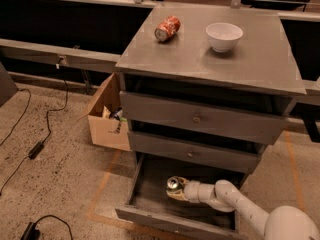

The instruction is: Place green can into bottom drawer

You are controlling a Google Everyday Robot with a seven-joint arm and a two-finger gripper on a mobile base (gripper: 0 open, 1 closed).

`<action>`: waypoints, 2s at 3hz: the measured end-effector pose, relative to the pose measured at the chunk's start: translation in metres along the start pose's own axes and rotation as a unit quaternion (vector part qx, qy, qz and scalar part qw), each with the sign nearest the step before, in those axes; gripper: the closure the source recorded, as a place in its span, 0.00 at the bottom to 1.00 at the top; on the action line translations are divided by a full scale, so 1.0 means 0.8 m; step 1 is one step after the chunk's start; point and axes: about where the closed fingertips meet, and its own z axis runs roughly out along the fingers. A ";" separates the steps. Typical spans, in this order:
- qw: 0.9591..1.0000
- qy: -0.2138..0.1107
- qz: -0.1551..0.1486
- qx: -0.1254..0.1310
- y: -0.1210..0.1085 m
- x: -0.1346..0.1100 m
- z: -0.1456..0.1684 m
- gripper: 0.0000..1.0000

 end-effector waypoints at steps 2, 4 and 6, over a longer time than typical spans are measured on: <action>0.999 0.015 0.028 0.043 -0.035 0.027 0.028 0.63; 0.995 0.017 0.038 0.093 -0.040 0.039 0.014 0.16; 0.993 0.023 0.038 0.109 -0.030 0.021 -0.040 0.00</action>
Offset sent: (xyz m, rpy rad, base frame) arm 0.0468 -0.0010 -0.0431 -0.0230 0.0388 -0.1850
